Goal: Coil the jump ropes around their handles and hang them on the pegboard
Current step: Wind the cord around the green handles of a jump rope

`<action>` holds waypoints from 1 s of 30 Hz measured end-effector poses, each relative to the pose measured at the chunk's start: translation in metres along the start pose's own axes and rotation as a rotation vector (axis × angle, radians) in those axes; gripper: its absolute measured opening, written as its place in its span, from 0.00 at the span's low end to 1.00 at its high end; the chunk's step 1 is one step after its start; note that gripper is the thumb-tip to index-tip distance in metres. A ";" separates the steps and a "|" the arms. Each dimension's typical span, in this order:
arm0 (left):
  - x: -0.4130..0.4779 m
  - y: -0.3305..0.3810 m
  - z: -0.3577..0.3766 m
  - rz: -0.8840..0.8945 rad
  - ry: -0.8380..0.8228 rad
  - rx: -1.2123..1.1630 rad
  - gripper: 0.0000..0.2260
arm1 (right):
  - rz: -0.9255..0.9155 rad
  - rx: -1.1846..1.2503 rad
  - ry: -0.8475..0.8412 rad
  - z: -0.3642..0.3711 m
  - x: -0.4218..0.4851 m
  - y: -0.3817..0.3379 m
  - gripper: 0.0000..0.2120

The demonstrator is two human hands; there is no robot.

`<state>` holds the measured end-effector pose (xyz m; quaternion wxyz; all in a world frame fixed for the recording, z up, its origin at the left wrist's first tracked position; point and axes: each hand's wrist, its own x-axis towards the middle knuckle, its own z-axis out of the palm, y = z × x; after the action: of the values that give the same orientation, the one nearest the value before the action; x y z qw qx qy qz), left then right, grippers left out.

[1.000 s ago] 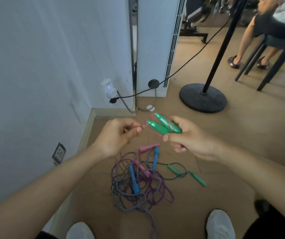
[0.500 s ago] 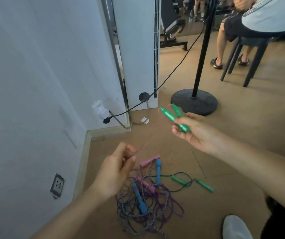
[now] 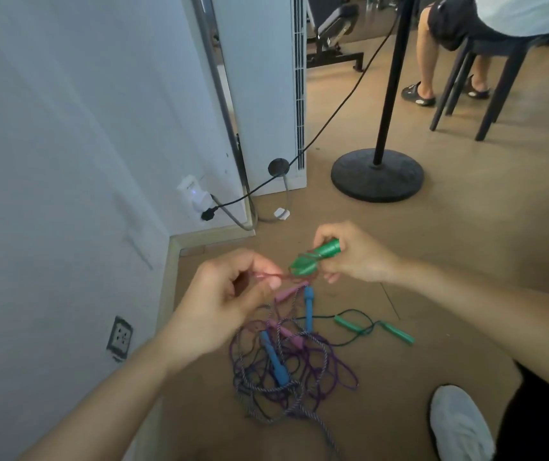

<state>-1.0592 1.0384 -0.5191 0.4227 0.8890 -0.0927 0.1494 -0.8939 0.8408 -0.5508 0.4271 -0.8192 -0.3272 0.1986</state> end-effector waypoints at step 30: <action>-0.010 -0.059 0.008 -0.243 -0.024 0.150 0.11 | 0.400 1.437 0.294 -0.019 -0.001 -0.040 0.07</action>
<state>-1.0497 1.0700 -0.5701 0.3687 0.9246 0.0221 0.0929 -0.8979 0.8464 -0.5070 0.8506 -0.4013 0.0976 0.3254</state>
